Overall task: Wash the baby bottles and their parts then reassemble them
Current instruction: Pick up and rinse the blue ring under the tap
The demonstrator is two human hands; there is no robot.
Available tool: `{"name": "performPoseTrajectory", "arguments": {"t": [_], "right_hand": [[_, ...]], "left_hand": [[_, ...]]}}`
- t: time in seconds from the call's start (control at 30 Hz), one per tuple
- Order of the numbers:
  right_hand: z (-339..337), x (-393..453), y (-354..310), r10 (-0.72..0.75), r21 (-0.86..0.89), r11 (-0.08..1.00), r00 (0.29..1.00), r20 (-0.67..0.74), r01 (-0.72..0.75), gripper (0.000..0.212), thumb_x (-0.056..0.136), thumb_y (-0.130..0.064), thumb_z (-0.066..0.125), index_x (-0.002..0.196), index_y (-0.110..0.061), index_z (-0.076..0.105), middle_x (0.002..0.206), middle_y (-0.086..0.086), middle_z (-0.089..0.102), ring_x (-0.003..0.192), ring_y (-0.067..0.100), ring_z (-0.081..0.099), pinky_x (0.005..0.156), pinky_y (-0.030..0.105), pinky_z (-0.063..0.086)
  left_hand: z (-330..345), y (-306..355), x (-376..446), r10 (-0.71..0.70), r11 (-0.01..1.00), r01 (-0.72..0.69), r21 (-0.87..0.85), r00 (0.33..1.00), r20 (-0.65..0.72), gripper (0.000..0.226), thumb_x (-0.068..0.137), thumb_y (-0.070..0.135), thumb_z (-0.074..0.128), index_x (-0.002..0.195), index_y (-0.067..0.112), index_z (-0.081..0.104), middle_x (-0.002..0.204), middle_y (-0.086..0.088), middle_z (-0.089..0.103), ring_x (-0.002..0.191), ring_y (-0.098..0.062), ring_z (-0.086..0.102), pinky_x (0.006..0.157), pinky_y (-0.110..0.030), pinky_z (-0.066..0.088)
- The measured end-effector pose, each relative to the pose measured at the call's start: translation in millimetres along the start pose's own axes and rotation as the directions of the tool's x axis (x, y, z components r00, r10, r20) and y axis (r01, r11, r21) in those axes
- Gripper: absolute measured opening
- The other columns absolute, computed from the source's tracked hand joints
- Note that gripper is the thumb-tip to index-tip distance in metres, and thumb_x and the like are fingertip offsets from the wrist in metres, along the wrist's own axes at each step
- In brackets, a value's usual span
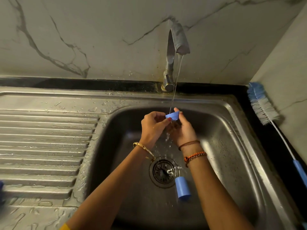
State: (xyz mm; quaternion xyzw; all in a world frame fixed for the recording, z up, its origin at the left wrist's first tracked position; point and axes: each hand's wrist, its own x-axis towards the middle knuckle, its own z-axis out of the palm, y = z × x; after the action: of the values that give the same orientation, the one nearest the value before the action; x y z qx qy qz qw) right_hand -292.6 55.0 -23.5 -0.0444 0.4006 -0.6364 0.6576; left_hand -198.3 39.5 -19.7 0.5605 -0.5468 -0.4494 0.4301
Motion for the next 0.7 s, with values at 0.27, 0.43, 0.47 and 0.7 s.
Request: {"name": "performPoseTrajectory", "arguments": {"t": [0.27, 0.43, 0.47, 0.7], "right_hand": [[23, -5, -15, -0.207, -0.568, 0.802, 0.978, 0.023, 0.183, 0.025, 0.09, -0.01, 0.055, 0.108, 0.006, 0.058, 0.088, 0.014, 0.063, 0.085, 0.024, 0.059, 0.072, 0.025, 0.051], [22, -11, -11, -0.307, -0.695, 0.665, 0.948, 0.08, 0.274, 0.026, 0.085, -0.005, 0.061, 0.111, -0.004, 0.06, 0.104, 0.013, 0.061, 0.101, 0.022, 0.056, 0.096, 0.036, 0.046], [21, -12, -10, -0.321, -0.686, 0.67, 0.944, 0.076, 0.283, 0.029, 0.085, -0.004, 0.061, 0.113, -0.003, 0.06, 0.105, 0.012, 0.061, 0.101, 0.021, 0.056, 0.095, 0.034, 0.046], [12, -18, -17, -0.142, -0.255, 0.958, 0.989, -0.04, 0.128, 0.032, 0.092, -0.002, 0.047, 0.123, 0.003, 0.051, 0.104, 0.016, 0.058, 0.088, 0.022, 0.058, 0.074, 0.025, 0.049]], "left_hand": [[-12, -4, 1, -0.102, 0.99, 0.113, -0.084, 0.987, 0.122, 0.022, 0.084, 0.009, 0.065, 0.104, 0.001, 0.067, 0.086, -0.006, 0.066, 0.078, -0.01, 0.059, 0.073, -0.019, 0.048], [-11, 0, -4, -0.104, 0.982, 0.135, -0.13, 0.97, 0.219, 0.027, 0.083, -0.003, 0.062, 0.11, -0.003, 0.063, 0.082, -0.002, 0.063, 0.069, -0.004, 0.057, 0.058, -0.009, 0.045], [-11, 0, -4, -0.102, 0.982, 0.135, -0.133, 0.969, 0.225, 0.028, 0.083, -0.004, 0.061, 0.111, -0.003, 0.063, 0.083, -0.004, 0.064, 0.069, -0.004, 0.057, 0.058, -0.009, 0.046], [-7, 7, -4, -0.08, 0.982, 0.112, -0.149, 0.976, 0.204, 0.034, 0.078, 0.002, 0.068, 0.111, -0.001, 0.062, 0.091, -0.003, 0.064, 0.079, -0.007, 0.059, 0.072, -0.016, 0.05]]}}
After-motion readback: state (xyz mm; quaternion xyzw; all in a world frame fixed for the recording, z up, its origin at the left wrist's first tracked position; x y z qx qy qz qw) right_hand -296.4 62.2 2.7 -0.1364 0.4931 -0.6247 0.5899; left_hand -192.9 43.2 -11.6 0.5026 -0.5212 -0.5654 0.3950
